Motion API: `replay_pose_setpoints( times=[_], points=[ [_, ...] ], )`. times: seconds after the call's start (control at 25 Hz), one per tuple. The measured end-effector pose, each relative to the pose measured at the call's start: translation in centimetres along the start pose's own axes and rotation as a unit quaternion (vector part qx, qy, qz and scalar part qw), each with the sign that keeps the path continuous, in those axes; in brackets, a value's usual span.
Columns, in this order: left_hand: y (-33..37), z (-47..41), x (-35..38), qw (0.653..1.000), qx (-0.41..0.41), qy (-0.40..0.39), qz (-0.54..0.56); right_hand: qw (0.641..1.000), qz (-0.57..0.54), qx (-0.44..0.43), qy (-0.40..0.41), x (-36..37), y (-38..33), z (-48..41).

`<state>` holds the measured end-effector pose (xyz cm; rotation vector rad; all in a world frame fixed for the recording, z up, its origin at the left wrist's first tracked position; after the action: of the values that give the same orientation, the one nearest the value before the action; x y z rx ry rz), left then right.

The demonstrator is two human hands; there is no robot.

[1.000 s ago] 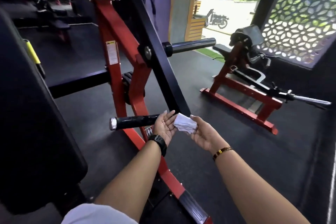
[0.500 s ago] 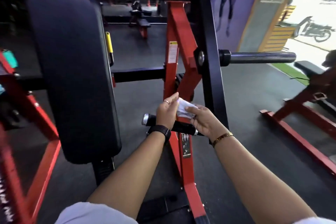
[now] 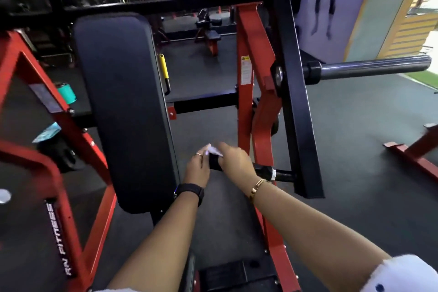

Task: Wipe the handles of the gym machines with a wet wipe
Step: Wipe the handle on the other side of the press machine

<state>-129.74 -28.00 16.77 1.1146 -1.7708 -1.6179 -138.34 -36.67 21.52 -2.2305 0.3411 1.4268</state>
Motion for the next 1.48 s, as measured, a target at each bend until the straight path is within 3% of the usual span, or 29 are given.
replay_pose_setpoints(
  times=[0.12, 0.24, 0.36, 0.44, 0.52, 0.72, 0.76, 0.88, 0.92, 1.08, 1.16, 1.24, 1.36, 1.48],
  points=[
    [0.2, -0.2, 0.3, 0.999, 0.023, -0.036, -0.025, 0.987, 0.049, -0.116, 0.102, 1.2, -2.2, 2.6],
    [0.4, 0.4, 0.4, 0.985, 0.084, -0.084, -0.123, 0.964, 0.109, -0.200, 0.141, 2.6, -0.7, 5.3],
    [1.0, 1.1, 0.2, 0.931, 0.186, -0.150, -0.275, 0.962, 0.139, -0.161, 0.171, 2.1, 1.3, 6.4],
    [0.7, 1.0, -0.1, 0.899, 0.199, -0.186, -0.342, 0.977, 0.117, -0.076, 0.163, 1.9, 0.9, 5.3],
    [0.6, 1.2, -0.4, 0.884, 0.196, -0.196, -0.376, 0.982, 0.095, -0.054, 0.152, 2.1, -1.2, 4.6],
    [0.6, 2.1, -0.5, 0.871, 0.197, -0.201, -0.402, 0.951, 0.174, -0.212, 0.141, 2.5, -1.0, 8.3],
    [0.6, 2.2, -0.6, 0.869, 0.198, -0.201, -0.407, 0.953, 0.176, -0.198, 0.146, 1.8, 0.4, 8.6],
    [0.8, 2.3, -0.5, 0.860, 0.203, -0.198, -0.425, 0.987, 0.110, 0.030, 0.113, 0.4, 3.8, 6.8],
    [0.9, 2.3, -0.4, 0.855, 0.204, -0.197, -0.434, 0.989, 0.086, 0.070, 0.096, 0.5, 3.3, 5.9],
    [1.4, 2.3, -0.3, 0.857, 0.213, -0.185, -0.431, 0.996, 0.055, -0.040, 0.065, 2.0, -2.9, 3.7],
    [1.3, 2.2, -0.3, 0.865, 0.216, -0.186, -0.413, 0.988, 0.097, -0.068, 0.096, 1.8, -1.7, 4.7],
    [1.3, 1.9, -0.1, 0.865, 0.224, -0.185, -0.409, 0.985, 0.120, -0.041, 0.117, 1.4, 2.2, 7.0],
    [1.8, 1.4, 1.4, 0.838, 0.248, -0.189, -0.448, 0.981, 0.121, 0.086, 0.127, 1.1, 8.5, 10.0],
    [1.6, 0.9, 3.2, 0.813, 0.249, -0.208, -0.483, 0.982, 0.087, 0.117, 0.118, 2.2, 7.4, 8.7]
  ],
)
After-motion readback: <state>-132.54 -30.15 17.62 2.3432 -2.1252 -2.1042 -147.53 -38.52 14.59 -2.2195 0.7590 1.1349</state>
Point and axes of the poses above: each hand's wrist, its own z-axis away from the middle knuckle, its own x-axis out of the palm, y = z × x, the point moved 8 cm from there along -z, towards the middle knuckle, and after that the axes turned 15 degrees about z, right-handed, at the moved point
